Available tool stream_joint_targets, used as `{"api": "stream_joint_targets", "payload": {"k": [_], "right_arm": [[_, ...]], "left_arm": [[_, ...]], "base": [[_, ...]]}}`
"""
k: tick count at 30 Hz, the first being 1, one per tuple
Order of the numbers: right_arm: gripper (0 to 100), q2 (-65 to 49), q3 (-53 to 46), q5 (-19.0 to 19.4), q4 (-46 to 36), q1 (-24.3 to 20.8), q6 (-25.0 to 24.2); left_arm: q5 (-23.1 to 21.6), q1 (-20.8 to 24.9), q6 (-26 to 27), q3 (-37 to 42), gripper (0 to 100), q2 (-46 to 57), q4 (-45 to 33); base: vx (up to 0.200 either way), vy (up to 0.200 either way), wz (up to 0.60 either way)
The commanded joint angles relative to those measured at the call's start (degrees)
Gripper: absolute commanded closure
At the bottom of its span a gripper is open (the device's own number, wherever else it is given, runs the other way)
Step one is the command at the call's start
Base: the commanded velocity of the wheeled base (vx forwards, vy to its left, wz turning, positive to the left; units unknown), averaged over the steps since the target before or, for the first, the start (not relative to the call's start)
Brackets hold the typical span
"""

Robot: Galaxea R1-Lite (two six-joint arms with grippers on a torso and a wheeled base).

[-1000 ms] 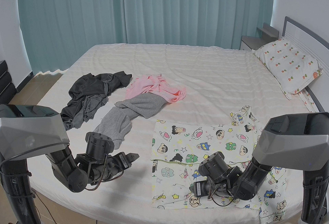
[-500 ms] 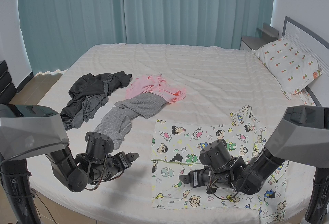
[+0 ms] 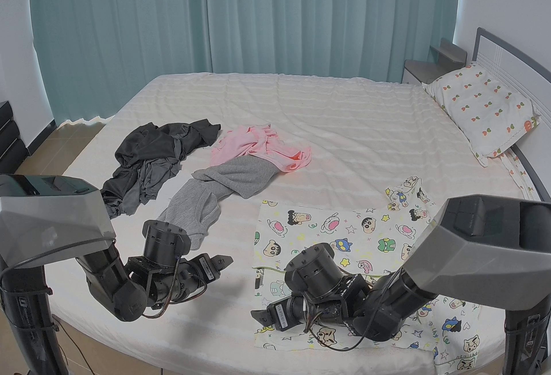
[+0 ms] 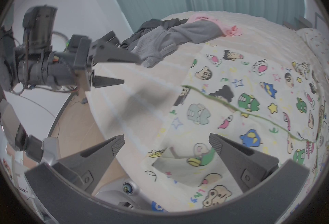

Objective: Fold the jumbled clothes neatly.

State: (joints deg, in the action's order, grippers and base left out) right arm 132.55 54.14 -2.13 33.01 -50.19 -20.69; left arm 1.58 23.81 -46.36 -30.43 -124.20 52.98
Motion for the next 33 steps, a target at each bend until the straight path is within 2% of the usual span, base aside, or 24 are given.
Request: {"api": "stream_joint_targets", "payload": {"k": [1, 6, 8, 9, 11, 17, 21, 25, 29, 33], "right_arm": [[0, 1.48, 0.27, 2.75, -0.14, -0.08, 0.12], [0, 1.48, -0.17, 4.33, -2.6, 0.53, 0.21], [0, 1.48, -0.17, 4.33, -3.04, 0.62, 0.3], [0, 1.48, -0.26, 4.42, -6.73, 2.02, 1.62], [0, 1.4, -0.53, 4.33, -8.05, 2.82, 2.85], [0, 1.48, -0.44, 3.89, -10.6, 3.08, 2.85], [0, 1.57, 0.18, 3.98, -11.22, 2.9, 1.62], [0, -1.06, -1.23, 4.24, -11.57, 2.73, -3.66], [0, -3.17, -4.3, 4.33, -12.27, 2.82, -3.57], [0, -3.88, -4.83, 4.33, -19.13, 2.99, -3.57]], "left_arm": [[0.0, 0.01, -0.05, -0.07, 0, -0.08, 0.02], [0.0, 0.01, -0.05, 0.02, 0, -0.17, 0.02], [0.0, 0.01, -0.05, 0.11, 0, -0.17, 0.02], [0.0, 0.01, -0.05, 0.11, 0, -0.17, 0.02], [0.0, -0.08, -0.05, 0.11, 0, -0.17, 0.02], [0.09, -0.08, -0.05, 0.02, 0, 0.01, 0.02], [0.09, -0.08, -0.05, 0.19, 0, 0.1, 0.02], [0.17, -0.43, -0.05, 0.46, 0, 0.1, 0.02], [0.17, -0.43, -0.05, 0.46, 0, 0.1, 0.02], [0.17, -0.43, -0.05, 0.46, 0, 0.18, 0.02]], "base": [[0.0, 0.0, 0.0], [0.0, 0.0, 0.0], [0.0, 0.0, 0.0], [0.0, 0.0, 0.0], [0.0, 0.0, 0.0], [0.0, 0.0, 0.0], [0.0, 0.0, 0.0], [0.0, 0.0, 0.0], [0.0, 0.0, 0.0], [0.0, 0.0, 0.0]]}}
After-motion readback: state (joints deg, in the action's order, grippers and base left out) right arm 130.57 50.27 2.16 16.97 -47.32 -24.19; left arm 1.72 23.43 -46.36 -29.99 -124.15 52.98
